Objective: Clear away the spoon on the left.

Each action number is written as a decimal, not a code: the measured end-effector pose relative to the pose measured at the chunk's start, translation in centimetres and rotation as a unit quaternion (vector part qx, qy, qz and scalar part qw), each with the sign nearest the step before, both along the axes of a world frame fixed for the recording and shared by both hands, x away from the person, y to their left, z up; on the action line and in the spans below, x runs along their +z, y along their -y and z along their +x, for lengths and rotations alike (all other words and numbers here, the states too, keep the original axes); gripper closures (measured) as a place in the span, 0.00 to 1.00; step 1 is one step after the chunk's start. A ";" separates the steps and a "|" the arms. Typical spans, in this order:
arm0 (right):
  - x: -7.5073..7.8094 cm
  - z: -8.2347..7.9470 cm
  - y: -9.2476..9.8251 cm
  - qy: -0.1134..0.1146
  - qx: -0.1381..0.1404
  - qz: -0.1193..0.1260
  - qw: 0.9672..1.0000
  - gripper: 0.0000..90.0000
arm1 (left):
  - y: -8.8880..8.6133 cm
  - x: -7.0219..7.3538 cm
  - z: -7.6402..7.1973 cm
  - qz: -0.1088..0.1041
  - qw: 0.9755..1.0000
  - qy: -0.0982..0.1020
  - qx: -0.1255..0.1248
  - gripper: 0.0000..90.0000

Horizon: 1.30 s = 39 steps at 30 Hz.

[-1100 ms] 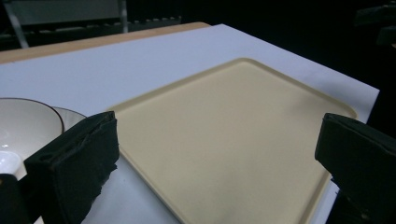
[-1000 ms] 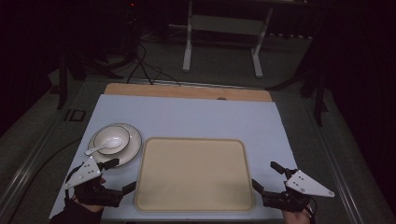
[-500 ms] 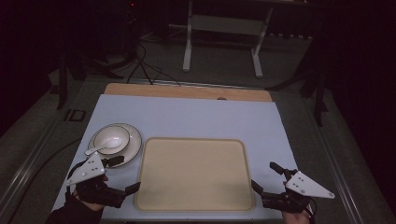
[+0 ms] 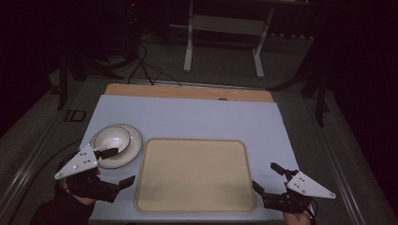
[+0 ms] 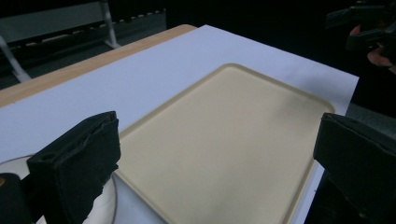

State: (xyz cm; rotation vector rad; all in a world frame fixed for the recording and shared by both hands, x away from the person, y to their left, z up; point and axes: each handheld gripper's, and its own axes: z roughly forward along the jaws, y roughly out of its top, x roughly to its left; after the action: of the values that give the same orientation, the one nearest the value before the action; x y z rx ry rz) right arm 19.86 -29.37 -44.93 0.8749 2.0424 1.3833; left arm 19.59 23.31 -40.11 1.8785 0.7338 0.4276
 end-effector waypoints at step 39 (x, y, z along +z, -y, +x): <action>-0.1 0.1 -0.4 0.004 0.009 -0.010 1.000 0.14 | -9.5 0.6 3.3 -0.061 0.986 -0.049 0.146 0.07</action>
State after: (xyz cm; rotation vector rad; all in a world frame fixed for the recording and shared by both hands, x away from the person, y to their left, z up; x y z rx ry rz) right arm 19.95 -28.92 -45.05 0.8427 2.0589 1.3719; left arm 22.84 32.76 -39.52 1.6908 1.0856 0.4658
